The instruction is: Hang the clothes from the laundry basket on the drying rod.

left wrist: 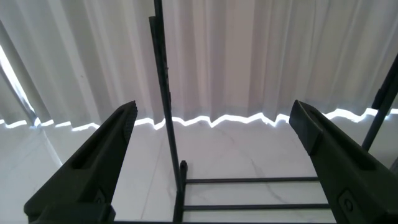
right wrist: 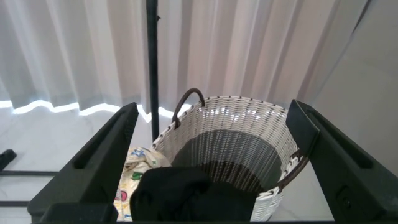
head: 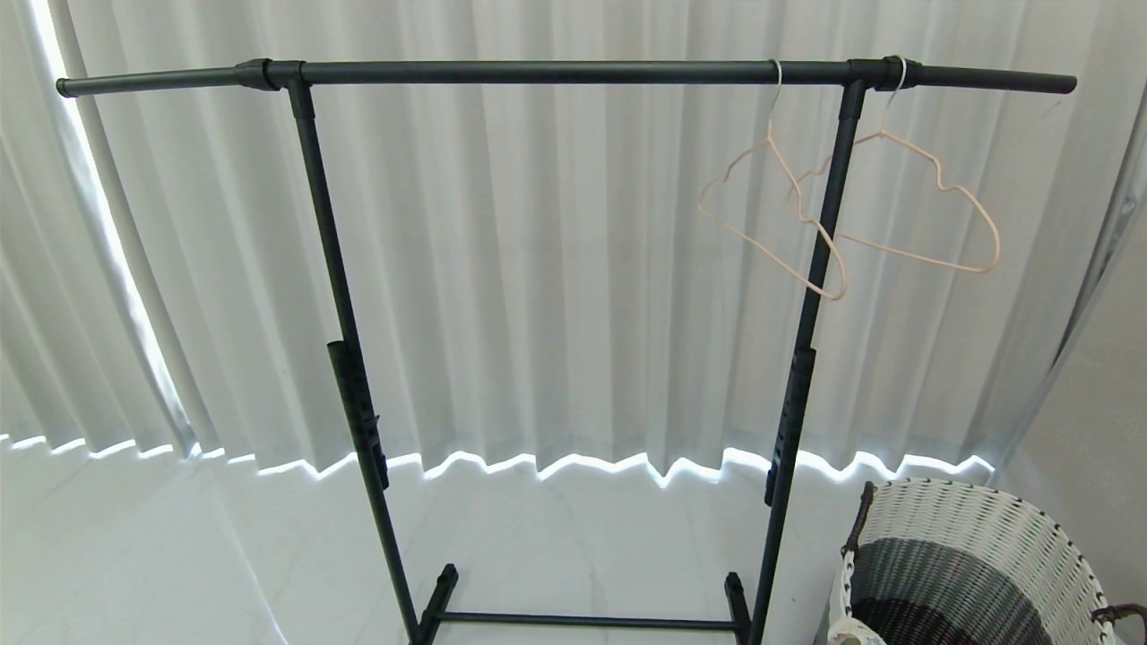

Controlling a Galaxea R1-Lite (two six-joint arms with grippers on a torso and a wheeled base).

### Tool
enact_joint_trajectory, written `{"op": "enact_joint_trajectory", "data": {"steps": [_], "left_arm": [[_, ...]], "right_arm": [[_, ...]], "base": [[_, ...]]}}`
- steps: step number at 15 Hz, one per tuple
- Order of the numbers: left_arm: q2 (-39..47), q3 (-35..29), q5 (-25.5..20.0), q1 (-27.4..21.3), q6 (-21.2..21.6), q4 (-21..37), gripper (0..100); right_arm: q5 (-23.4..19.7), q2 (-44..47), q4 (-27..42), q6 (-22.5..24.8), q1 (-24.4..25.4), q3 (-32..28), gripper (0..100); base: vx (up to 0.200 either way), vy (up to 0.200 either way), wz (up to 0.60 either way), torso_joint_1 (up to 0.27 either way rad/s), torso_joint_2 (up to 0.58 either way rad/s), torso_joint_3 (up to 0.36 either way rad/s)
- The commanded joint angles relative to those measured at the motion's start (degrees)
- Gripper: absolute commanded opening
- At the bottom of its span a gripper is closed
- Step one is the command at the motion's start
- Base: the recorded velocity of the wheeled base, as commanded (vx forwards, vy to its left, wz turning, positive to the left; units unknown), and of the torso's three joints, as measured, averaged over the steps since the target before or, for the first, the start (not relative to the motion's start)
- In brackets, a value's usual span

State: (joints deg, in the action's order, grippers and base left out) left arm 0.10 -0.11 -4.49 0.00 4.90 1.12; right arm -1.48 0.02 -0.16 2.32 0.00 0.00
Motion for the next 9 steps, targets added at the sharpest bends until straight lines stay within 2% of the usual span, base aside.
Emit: {"op": "enact_joint_trajectory", "data": {"steps": [1, 4, 6, 7, 8, 9], "left_arm": [[0.1, -0.1, 0.0, 0.0, 0.0, -0.1, 100], [0.1, -0.1, 0.0, 0.0, 0.1, 0.0, 100], [0.1, -0.1, 0.0, 0.0, 0.1, 0.0, 100], [0.1, -0.1, 0.0, 0.0, 0.1, 0.0, 100], [0.1, -0.1, 0.0, 0.0, 0.1, 0.0, 100], [0.1, 0.0, 0.0, 0.0, 0.1, -0.1, 100]], "right_arm": [[0.0, 0.0, 0.0, -0.1, 0.0, 0.0, 100], [0.0, 0.0, 0.0, 0.4, 0.0, 0.0, 100], [-0.6, 1.1, -0.5, 2.8, 0.2, 0.0, 100], [-2.5, 1.5, -0.7, 2.4, 0.4, -1.5, 100], [-5.3, 3.8, -0.1, 0.8, 1.3, -6.9, 100], [-8.6, 14.1, 0.8, -4.7, 5.0, -17.8, 100]], "base": [[0.0, 0.0, 0.0, 0.0, 0.0, 0.0], [0.0, 0.0, 0.0, 0.0, 0.0, 0.0], [0.0, 0.0, 0.0, 0.0, 0.0, 0.0], [0.0, 0.0, 0.0, 0.0, 0.0, 0.0], [0.0, 0.0, 0.0, 0.0, 0.0, 0.0], [0.0, 0.0, 0.0, 0.0, 0.0, 0.0]]}}
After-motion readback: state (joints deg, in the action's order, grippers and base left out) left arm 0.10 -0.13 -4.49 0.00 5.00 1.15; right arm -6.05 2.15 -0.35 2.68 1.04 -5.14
